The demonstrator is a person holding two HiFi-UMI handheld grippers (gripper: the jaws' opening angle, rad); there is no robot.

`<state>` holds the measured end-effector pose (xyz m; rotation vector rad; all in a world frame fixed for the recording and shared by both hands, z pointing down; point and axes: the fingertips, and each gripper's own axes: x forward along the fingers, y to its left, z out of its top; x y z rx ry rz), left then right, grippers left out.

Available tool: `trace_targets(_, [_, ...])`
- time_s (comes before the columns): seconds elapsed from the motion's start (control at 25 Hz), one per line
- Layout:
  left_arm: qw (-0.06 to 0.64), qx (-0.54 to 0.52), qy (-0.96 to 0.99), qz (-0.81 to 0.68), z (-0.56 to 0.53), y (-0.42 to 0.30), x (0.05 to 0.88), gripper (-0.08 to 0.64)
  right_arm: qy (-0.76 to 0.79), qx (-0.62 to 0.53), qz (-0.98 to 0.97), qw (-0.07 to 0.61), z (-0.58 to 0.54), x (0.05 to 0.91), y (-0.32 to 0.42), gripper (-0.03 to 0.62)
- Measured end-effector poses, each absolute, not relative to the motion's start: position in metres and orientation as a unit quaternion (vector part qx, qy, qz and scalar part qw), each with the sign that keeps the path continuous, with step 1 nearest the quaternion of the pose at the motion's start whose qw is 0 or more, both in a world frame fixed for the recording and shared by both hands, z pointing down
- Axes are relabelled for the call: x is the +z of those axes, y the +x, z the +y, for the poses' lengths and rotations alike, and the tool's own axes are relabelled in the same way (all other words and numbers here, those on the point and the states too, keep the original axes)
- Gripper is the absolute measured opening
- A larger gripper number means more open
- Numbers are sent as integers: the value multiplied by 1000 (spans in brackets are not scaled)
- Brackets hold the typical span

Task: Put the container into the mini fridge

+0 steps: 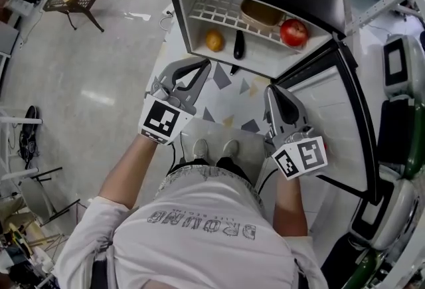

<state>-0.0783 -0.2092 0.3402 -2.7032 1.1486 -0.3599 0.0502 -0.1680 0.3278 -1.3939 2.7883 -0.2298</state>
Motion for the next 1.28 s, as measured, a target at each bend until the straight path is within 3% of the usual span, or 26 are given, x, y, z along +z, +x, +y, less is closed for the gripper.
trace_targets(1.28, [77, -120, -917, 373, -201, -60, 349, 8, -422, -71, 904, -6, -170, 331, 52, 2])
